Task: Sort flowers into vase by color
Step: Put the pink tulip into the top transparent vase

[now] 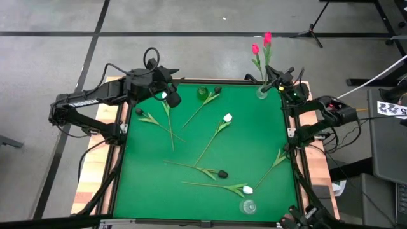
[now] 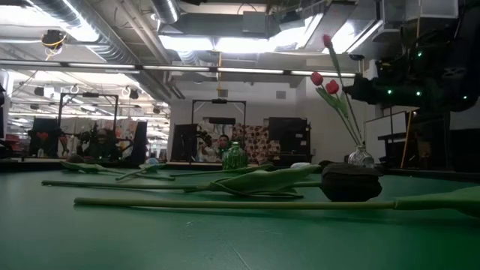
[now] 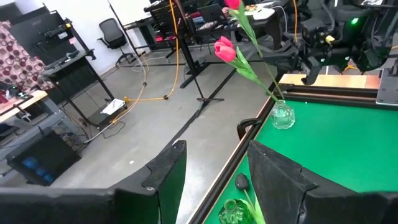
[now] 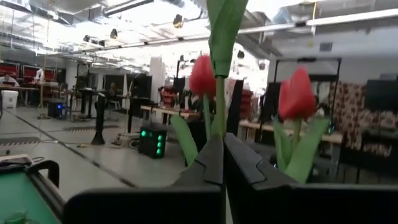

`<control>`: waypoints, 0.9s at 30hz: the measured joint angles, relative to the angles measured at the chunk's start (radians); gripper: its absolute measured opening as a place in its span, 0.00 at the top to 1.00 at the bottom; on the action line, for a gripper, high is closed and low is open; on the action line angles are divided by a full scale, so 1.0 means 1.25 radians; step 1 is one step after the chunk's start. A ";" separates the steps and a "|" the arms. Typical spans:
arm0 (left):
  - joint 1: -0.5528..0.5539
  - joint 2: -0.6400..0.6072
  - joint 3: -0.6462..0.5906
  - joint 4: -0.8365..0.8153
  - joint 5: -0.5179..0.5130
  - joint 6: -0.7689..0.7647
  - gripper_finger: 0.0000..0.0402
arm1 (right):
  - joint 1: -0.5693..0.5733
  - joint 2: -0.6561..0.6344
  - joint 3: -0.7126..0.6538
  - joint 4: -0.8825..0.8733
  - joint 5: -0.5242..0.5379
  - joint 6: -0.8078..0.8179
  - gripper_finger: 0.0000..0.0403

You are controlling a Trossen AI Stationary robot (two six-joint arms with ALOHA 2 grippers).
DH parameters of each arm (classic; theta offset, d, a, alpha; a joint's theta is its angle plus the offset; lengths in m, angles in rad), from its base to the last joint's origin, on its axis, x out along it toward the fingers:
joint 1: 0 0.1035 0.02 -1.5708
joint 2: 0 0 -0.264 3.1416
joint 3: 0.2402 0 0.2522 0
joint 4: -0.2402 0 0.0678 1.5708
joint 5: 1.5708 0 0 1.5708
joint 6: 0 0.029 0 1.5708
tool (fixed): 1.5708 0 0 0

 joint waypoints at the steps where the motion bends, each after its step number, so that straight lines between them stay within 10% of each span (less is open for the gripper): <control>1: 0.000 0.000 0.000 0.000 0.000 0.001 0.58 | 0.000 0.008 0.000 -0.006 -0.005 0.007 1.00; 27: 0.000 0.000 0.000 0.000 0.000 0.019 0.58 | 0.000 0.050 0.017 -0.003 0.000 -0.027 1.00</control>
